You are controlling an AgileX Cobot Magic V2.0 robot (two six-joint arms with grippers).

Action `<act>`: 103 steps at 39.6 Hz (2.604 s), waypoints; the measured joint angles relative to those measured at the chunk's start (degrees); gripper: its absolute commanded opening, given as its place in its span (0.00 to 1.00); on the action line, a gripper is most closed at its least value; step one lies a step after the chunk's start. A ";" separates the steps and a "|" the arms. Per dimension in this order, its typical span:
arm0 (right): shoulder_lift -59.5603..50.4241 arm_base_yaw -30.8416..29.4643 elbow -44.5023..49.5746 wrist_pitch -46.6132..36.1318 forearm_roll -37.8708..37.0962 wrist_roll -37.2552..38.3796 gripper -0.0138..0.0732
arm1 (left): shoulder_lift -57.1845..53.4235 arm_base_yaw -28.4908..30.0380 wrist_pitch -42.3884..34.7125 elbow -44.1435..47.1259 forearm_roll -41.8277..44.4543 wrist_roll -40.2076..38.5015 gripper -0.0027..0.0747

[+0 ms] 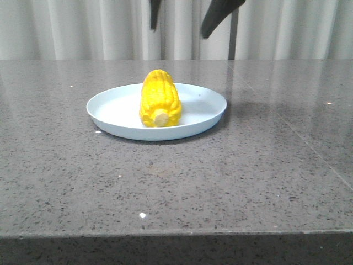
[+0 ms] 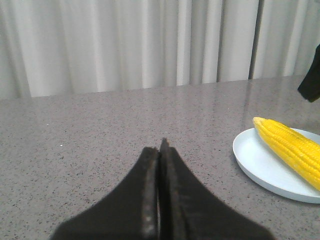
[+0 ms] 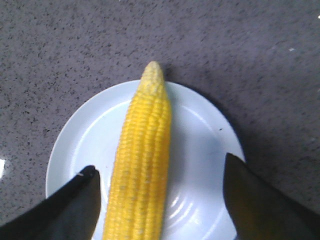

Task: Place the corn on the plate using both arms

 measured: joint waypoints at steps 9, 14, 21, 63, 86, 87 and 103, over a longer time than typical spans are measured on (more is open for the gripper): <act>-2.57 -4.69 -0.36 4.02 3.11 -9.72 0.49 | 0.00 0.00 0.00 0.00 0.00 0.00 0.01; -3.49 -8.74 -0.36 6.23 7.04 -14.14 0.30 | 0.00 0.00 0.00 0.00 0.00 0.00 0.01; -5.41 -16.06 -0.11 8.75 8.12 -16.53 0.01 | 0.00 0.00 0.00 0.00 0.00 0.00 0.01; -72.64 -26.79 71.47 -35.87 0.51 -23.74 0.02 | 0.00 0.00 0.00 0.00 0.10 0.00 0.01; -87.33 -26.79 79.77 -41.64 0.38 -23.74 0.02 | 0.00 0.00 0.00 0.00 0.10 0.00 0.01; -87.33 -26.79 79.77 -41.64 0.38 -23.74 0.02 | 0.00 0.00 0.00 0.00 0.10 0.00 0.01; -87.33 -26.79 79.77 -41.64 0.38 -23.74 0.02 | 0.00 0.00 0.00 0.00 0.10 0.00 0.01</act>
